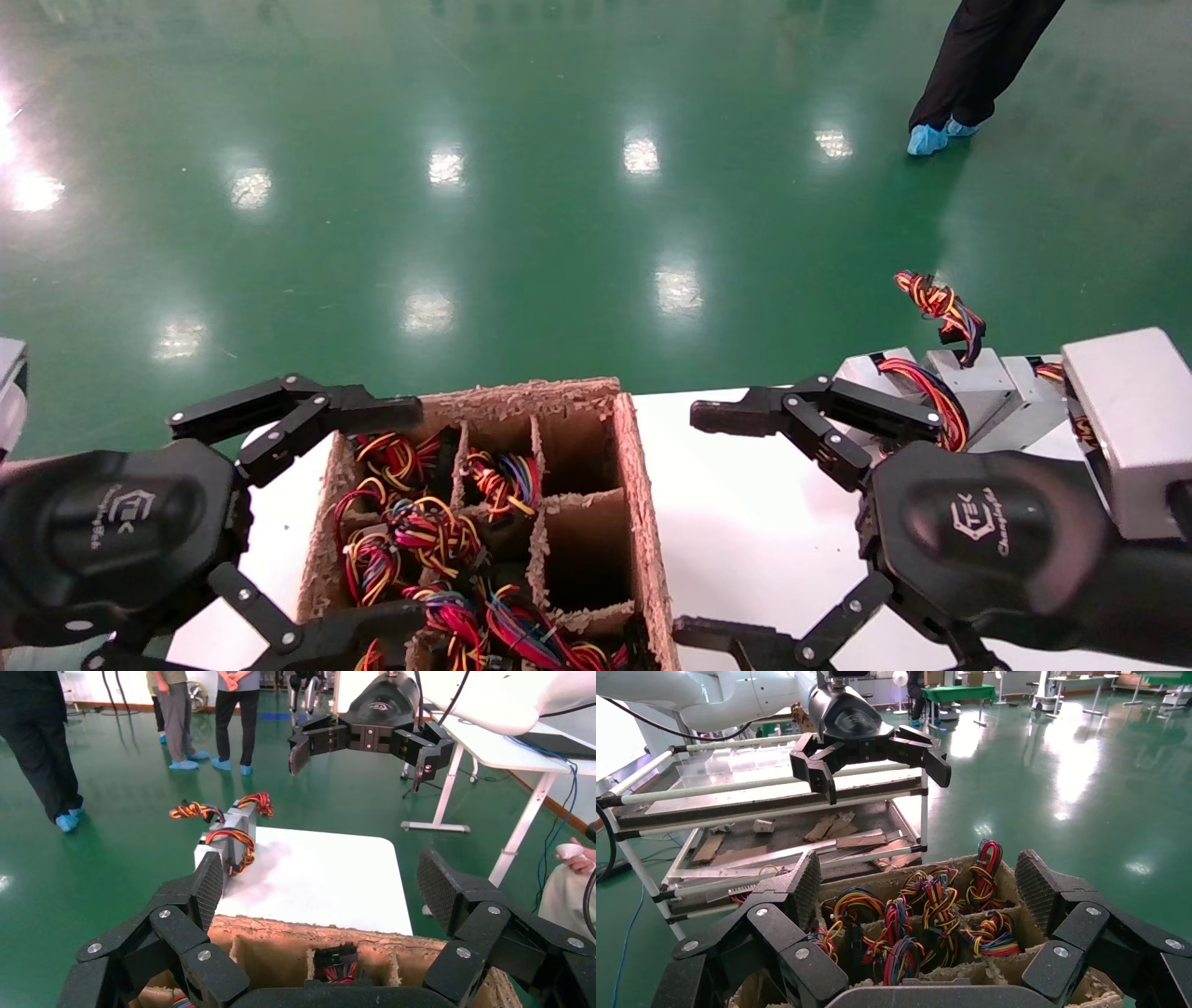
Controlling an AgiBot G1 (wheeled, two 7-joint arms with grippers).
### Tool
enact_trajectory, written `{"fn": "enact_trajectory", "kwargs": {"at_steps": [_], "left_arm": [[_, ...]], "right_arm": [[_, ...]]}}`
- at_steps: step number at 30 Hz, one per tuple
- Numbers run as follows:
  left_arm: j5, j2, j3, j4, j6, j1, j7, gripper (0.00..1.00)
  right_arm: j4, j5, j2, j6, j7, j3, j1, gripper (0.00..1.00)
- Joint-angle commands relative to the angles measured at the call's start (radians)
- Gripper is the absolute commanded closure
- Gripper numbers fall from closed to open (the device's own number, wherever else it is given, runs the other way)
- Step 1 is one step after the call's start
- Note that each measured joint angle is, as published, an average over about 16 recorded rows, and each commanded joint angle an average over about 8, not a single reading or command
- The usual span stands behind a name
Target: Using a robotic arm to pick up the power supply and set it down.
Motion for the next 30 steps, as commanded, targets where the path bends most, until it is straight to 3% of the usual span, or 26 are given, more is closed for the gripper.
{"fn": "enact_trajectory", "kwargs": {"at_steps": [1, 23, 24, 30], "left_arm": [[0.000, 0.000, 0.000, 0.000, 0.000, 0.000, 0.000, 0.00], [0.000, 0.000, 0.000, 0.000, 0.000, 0.000, 0.000, 0.00], [0.000, 0.000, 0.000, 0.000, 0.000, 0.000, 0.000, 0.08], [0.000, 0.000, 0.000, 0.000, 0.000, 0.000, 0.000, 0.83]], "right_arm": [[0.000, 0.000, 0.000, 0.000, 0.000, 0.000, 0.000, 0.00], [0.000, 0.000, 0.000, 0.000, 0.000, 0.000, 0.000, 0.00], [0.000, 0.000, 0.000, 0.000, 0.000, 0.000, 0.000, 0.00], [0.000, 0.000, 0.000, 0.000, 0.000, 0.000, 0.000, 0.00]]}}
